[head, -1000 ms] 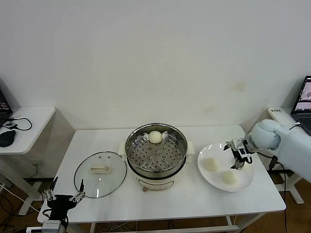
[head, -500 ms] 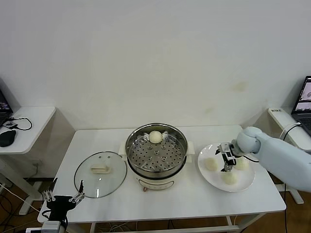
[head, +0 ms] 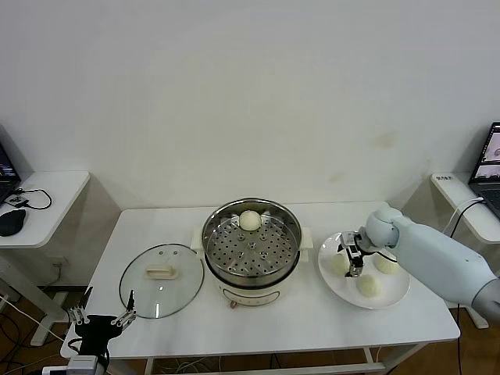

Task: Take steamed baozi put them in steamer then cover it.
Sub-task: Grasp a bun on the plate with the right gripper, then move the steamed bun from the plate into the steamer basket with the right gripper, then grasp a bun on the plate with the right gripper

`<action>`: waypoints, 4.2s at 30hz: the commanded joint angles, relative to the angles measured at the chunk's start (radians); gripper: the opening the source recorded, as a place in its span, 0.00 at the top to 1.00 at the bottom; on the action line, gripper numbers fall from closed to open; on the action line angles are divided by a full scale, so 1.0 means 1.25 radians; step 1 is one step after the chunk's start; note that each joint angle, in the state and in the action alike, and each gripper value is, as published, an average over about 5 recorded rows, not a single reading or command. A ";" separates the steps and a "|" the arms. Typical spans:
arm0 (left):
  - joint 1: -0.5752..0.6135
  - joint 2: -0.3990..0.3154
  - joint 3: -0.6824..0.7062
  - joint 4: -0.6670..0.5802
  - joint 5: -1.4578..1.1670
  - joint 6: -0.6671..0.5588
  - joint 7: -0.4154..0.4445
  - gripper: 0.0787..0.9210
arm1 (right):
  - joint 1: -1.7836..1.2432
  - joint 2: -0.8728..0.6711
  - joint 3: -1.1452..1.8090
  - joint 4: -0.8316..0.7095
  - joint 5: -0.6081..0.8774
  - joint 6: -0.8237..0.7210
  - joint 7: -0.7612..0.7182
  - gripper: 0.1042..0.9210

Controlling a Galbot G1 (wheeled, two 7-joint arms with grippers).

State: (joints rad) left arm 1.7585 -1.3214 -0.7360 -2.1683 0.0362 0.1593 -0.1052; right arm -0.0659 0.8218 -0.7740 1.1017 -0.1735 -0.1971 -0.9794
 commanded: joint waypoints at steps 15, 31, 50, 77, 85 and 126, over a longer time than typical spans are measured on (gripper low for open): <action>0.005 0.001 0.001 -0.007 -0.001 -0.001 0.000 0.12 | 0.087 -0.022 -0.015 0.033 0.023 0.004 -0.063 0.39; -0.007 0.024 0.013 -0.021 -0.001 0.001 0.002 0.12 | 0.474 -0.136 -0.228 0.231 0.254 -0.059 -0.060 0.39; -0.024 0.034 0.019 -0.019 -0.008 0.007 0.005 0.12 | 0.541 0.281 -0.341 0.203 0.523 -0.239 0.051 0.37; -0.044 0.027 0.001 -0.012 -0.019 0.004 0.005 0.12 | 0.378 0.470 -0.355 0.038 0.463 -0.345 0.088 0.37; -0.045 0.030 0.000 -0.011 -0.020 0.004 0.005 0.12 | 0.373 0.472 -0.353 0.024 0.458 -0.349 0.097 0.34; -0.033 0.063 0.008 -0.019 -0.016 0.006 0.008 0.12 | 0.170 -0.380 -0.079 0.418 0.082 -0.036 -0.169 0.12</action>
State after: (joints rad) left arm 1.7168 -1.2447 -0.7257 -2.1939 0.0160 0.1653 -0.0956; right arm 0.4478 0.5583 -1.0825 1.5662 0.0972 -0.2996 -1.1638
